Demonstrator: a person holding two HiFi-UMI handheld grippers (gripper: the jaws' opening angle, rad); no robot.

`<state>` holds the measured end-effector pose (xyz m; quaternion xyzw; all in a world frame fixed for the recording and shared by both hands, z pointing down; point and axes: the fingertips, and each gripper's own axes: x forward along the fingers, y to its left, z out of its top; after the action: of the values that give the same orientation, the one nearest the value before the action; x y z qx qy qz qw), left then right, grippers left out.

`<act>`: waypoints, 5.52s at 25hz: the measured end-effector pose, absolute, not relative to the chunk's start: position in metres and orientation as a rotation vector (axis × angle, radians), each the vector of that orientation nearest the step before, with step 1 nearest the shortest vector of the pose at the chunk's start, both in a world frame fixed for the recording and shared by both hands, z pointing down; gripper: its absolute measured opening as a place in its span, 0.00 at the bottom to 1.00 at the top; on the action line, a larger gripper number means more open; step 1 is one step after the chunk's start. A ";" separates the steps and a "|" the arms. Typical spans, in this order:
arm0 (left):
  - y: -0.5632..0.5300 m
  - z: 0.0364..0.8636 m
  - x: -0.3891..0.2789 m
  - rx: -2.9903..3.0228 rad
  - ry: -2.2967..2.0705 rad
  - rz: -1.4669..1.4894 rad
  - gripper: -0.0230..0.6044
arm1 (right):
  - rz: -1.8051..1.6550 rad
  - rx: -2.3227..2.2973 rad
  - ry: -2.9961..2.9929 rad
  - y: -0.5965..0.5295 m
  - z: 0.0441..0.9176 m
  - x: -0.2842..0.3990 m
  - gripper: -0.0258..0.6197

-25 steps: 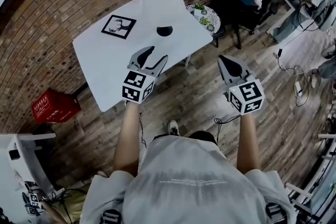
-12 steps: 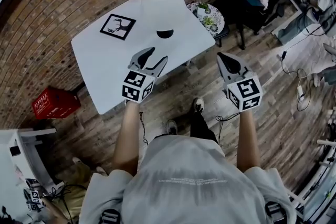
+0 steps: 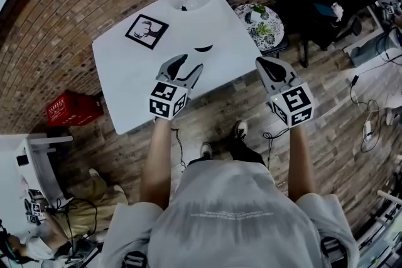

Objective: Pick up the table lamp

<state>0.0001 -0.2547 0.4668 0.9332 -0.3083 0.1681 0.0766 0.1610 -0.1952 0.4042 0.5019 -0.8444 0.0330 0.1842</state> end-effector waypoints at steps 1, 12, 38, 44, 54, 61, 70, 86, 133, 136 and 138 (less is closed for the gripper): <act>-0.258 0.468 0.003 2.785 -0.941 0.505 0.39 | 0.097 1.400 -2.391 -0.202 0.406 0.165 0.04; -0.279 0.496 0.024 2.635 -1.146 0.537 0.38 | 0.138 1.233 -2.498 -0.254 0.429 0.198 0.04; -0.339 0.599 0.029 2.559 -1.244 0.543 0.37 | 0.140 1.244 -2.453 -0.310 0.464 0.191 0.04; -0.353 0.605 0.029 2.586 -1.232 0.572 0.37 | 0.156 1.255 -2.432 -0.314 0.474 0.179 0.04; -0.381 0.607 0.032 2.628 -1.287 0.569 0.37 | 0.177 1.295 -2.368 -0.323 0.485 0.186 0.04; -0.391 0.611 0.040 2.646 -1.270 0.565 0.39 | 0.201 1.314 -2.337 -0.328 0.491 0.194 0.04; -0.403 0.617 0.046 2.656 -1.248 0.540 0.40 | 0.217 1.317 -2.317 -0.332 0.498 0.197 0.04; -0.428 0.617 0.054 2.667 -1.250 0.460 0.41 | 0.239 1.301 -2.286 -0.338 0.505 0.199 0.04; -0.447 0.632 0.066 2.660 -1.198 0.471 0.26 | 0.288 1.376 -2.215 -0.324 0.512 0.241 0.04; -0.445 0.632 0.062 2.631 -1.194 0.467 0.25 | 0.282 1.386 -2.217 -0.325 0.509 0.245 0.04; -0.442 0.632 0.059 2.610 -1.206 0.466 0.25 | 0.280 1.395 -2.219 -0.325 0.507 0.248 0.04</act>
<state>0.0593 -0.4424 0.6320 0.8901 -0.4115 0.1590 0.1144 0.2480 -0.3250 0.5069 0.5123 -0.8151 0.1029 0.2500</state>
